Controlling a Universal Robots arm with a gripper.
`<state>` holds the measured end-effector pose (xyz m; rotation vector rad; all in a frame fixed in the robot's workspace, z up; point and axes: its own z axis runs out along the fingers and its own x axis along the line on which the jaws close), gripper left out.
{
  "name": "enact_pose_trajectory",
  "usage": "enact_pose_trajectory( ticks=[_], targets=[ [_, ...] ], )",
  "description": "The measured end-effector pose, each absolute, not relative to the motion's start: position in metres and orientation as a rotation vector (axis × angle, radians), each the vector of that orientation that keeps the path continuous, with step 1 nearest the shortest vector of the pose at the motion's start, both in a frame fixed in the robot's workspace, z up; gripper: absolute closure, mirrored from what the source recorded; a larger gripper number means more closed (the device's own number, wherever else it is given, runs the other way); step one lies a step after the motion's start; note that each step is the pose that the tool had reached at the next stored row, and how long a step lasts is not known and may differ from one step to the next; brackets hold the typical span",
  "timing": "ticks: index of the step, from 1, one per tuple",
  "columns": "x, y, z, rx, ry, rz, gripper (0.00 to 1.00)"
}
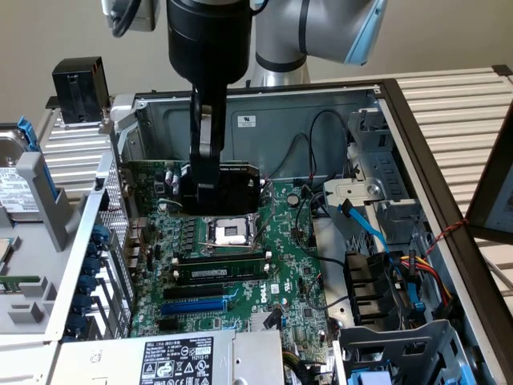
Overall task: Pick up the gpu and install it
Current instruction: 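Insert the gpu into the slot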
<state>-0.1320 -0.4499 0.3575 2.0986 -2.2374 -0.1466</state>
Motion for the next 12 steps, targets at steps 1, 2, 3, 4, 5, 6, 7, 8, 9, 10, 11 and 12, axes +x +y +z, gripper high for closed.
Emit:
enact_pose_trajectory(
  ticks=[1,2,3,4,5,6,7,8,9,10,11,12],
  targets=[
    [-0.132,-0.45,0.357,2.102,-2.239,-0.148,0.73],
    [-0.132,-0.451,0.357,2.105,-2.241,-0.155,0.73],
    [-0.132,-0.451,0.357,2.105,-2.242,-0.155,0.73],
    [-0.132,-0.451,0.357,2.105,-2.242,-0.155,0.73],
    [-0.132,-0.451,0.355,2.105,-2.242,-0.155,0.73],
    [-0.132,-0.451,0.353,2.105,-2.242,-0.155,0.73],
    [-0.132,-0.451,0.352,2.105,-2.241,-0.155,0.73],
    [-0.132,-0.451,0.35,2.104,-2.241,-0.154,0.73],
    [-0.132,-0.451,0.348,2.104,-2.241,-0.152,0.73],
    [-0.132,-0.451,0.346,2.103,-2.24,-0.151,0.73],
    [-0.132,-0.451,0.345,2.102,-2.239,-0.148,0.73],
    [-0.132,-0.451,0.344,2.1,-2.238,-0.144,0.73]
  ],
)
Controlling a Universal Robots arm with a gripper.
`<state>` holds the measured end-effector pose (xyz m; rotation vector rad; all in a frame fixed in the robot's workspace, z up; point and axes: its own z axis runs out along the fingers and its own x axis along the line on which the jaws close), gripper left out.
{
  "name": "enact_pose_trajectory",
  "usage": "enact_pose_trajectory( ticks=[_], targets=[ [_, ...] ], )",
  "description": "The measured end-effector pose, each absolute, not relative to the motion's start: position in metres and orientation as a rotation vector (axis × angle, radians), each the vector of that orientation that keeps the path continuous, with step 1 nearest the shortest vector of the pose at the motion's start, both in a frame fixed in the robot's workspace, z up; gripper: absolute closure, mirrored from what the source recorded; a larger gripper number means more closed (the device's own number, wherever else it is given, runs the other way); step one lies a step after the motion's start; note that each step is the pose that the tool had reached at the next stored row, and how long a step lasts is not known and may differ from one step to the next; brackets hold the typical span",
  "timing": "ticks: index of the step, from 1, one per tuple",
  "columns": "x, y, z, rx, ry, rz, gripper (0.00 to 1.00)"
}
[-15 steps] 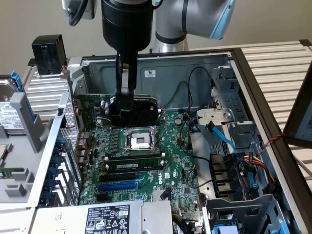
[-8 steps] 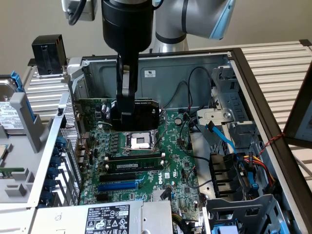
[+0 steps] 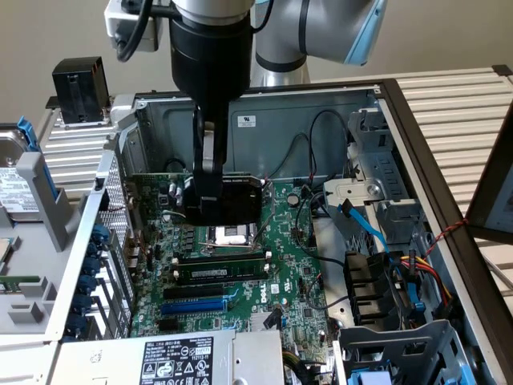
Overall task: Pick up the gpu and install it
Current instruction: 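Insert the gpu into the slot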
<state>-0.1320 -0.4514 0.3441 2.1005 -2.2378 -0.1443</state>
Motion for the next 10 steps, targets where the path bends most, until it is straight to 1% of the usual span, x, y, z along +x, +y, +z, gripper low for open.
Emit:
enact_pose_trajectory(
  ticks=[10],
  targets=[
    [-0.1398,-0.4534,0.3354,2.101,-2.24,-0.108,0.73]
  ],
)
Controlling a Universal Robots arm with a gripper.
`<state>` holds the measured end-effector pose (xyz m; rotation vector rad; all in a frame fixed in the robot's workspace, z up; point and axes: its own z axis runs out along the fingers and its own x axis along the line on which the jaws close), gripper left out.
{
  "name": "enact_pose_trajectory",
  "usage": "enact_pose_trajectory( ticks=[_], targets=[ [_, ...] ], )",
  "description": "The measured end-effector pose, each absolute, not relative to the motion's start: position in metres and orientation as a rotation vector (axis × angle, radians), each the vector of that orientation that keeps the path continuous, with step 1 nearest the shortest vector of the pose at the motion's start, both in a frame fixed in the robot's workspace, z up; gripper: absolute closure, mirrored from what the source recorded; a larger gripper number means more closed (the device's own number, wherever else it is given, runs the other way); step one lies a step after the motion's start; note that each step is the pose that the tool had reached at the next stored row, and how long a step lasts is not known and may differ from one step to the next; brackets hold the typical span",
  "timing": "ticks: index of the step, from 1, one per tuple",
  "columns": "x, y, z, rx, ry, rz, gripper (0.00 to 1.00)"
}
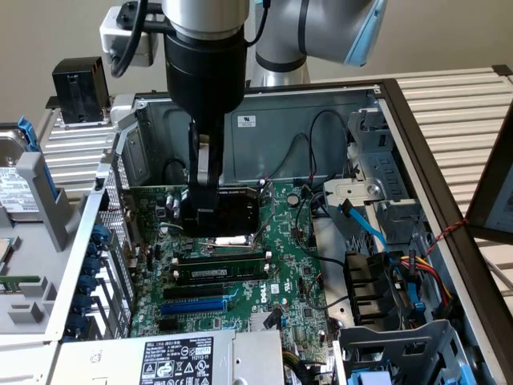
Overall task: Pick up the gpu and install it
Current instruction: 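Insert the gpu into the slot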
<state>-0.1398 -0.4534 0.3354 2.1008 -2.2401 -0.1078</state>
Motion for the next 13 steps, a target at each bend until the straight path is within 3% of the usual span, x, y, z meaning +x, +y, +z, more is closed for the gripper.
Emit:
enact_pose_trajectory(
  ticks=[13],
  targets=[
    [-0.144,-0.456,0.314,2.111,-2.251,-0.087,0.73]
  ],
)
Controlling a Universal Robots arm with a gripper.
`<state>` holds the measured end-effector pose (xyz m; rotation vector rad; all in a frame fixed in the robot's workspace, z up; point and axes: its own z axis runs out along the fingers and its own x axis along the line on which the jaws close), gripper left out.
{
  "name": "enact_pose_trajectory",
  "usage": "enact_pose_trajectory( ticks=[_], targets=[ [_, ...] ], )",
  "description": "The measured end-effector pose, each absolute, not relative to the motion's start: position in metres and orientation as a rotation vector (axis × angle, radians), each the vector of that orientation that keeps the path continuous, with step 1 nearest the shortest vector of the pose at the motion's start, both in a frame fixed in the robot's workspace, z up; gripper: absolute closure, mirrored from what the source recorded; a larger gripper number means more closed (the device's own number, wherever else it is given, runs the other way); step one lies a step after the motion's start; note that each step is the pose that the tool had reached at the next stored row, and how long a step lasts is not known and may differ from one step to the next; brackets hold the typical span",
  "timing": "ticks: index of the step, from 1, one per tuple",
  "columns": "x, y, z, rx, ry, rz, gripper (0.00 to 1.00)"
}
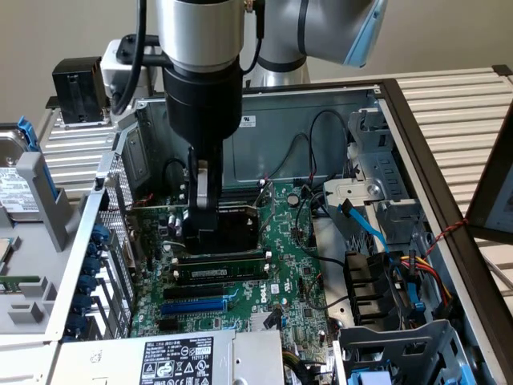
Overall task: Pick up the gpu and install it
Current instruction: 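Insert the gpu into the slot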
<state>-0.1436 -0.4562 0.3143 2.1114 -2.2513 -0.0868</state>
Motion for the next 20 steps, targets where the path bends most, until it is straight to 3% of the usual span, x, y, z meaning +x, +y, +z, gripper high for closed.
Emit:
enact_pose_trajectory(
  ticks=[20],
  targets=[
    [-0.15,-0.46,0.278,2.112,-2.252,-0.087,0.73]
  ],
)
